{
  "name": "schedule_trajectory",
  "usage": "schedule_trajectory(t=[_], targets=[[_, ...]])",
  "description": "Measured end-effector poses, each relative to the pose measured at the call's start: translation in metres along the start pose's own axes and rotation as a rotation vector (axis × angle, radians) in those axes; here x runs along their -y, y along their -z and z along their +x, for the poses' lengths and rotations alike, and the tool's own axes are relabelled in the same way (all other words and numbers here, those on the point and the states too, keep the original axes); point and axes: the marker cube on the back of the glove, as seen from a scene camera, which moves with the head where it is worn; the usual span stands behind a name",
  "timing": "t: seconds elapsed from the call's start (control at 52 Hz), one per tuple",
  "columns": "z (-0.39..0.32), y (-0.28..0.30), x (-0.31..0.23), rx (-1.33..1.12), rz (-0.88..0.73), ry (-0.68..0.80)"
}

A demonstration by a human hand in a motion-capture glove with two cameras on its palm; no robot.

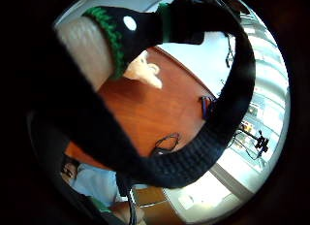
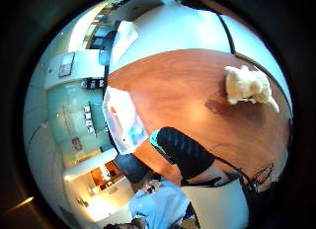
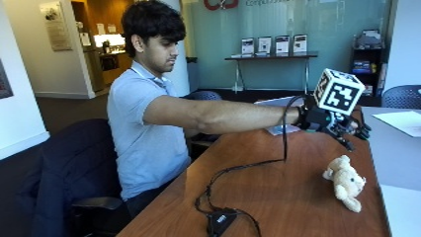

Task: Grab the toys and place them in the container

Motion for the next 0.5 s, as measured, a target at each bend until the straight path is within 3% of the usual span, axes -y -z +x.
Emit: schedule_trajectory(t=[0.404, 0.5], targets=[[0.046, -0.108, 0.069, 0.040, -0.106, -0.125], [0.049, -0.113, 0.072, 0.096, 0.027, -0.060]])
